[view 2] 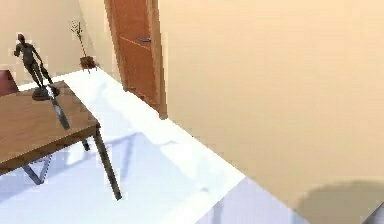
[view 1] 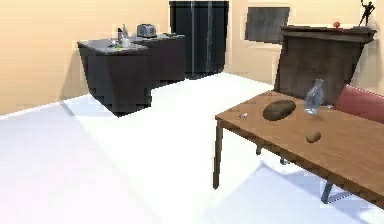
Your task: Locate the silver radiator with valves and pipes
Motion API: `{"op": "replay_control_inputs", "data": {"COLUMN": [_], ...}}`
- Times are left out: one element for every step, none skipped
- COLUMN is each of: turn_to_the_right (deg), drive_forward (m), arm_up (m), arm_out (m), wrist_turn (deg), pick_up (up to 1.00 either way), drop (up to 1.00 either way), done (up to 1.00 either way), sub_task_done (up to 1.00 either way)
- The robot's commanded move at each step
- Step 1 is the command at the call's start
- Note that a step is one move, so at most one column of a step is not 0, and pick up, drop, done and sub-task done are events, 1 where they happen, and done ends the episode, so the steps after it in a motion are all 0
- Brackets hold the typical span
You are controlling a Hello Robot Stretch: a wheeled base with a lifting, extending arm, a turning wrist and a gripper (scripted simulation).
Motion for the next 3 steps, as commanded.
{"op": "replay_control_inputs", "data": {"turn_to_the_right": [-45.0, -24.0, 0.0], "drive_forward": [0.0, 0.0, 1.0], "arm_up": [0.0, 0.0, 0.0], "arm_out": [0.0, 0.0, 0.0], "wrist_turn": [0.0, 0.0, 0.0], "pick_up": [0.0, 0.0, 0.0], "drop": [0.0, 0.0, 0.0], "done": [0.0, 0.0, 0.0], "sub_task_done": [0.0, 0.0, 0.0]}}
